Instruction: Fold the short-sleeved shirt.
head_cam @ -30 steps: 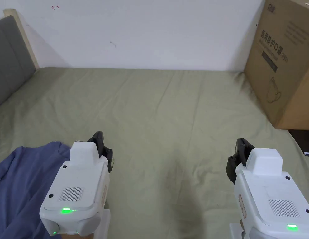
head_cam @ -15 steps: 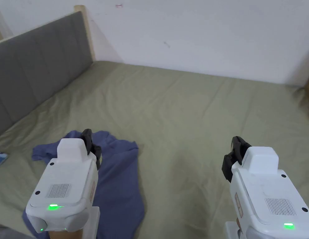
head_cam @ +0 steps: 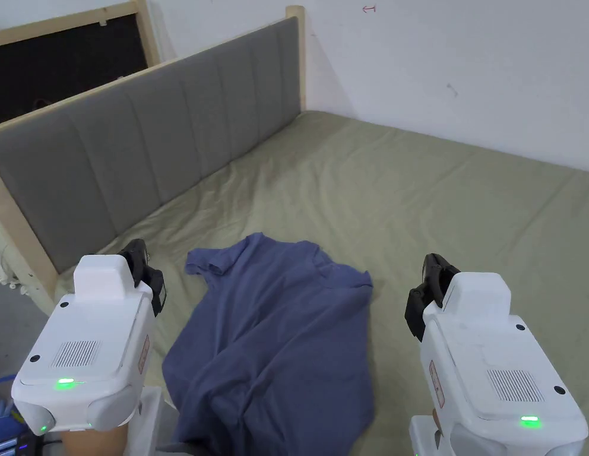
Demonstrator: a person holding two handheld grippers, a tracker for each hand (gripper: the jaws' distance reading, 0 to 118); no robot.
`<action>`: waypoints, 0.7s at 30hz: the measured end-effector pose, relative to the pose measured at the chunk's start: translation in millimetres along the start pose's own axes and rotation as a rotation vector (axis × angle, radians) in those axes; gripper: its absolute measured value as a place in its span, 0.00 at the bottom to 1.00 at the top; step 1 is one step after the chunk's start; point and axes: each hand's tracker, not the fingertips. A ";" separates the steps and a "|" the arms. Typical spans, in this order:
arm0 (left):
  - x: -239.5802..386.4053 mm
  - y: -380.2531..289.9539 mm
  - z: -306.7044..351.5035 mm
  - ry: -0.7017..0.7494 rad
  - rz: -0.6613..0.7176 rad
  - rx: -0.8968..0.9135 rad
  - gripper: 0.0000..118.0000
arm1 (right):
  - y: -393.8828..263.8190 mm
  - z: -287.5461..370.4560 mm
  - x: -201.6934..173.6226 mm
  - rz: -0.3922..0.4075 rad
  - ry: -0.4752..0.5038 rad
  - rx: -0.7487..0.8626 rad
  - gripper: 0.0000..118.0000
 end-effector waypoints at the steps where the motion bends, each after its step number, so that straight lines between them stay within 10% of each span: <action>1: -3.4 -1.0 0.4 0.006 0.000 -0.003 0.00 | -0.6 -0.7 -1.8 0.002 0.007 -0.001 0.00; 21: 71.4 -39.6 -126.4 -0.332 -0.021 -0.421 0.00 | -8.6 -12.3 55.1 0.041 -0.107 -0.030 0.00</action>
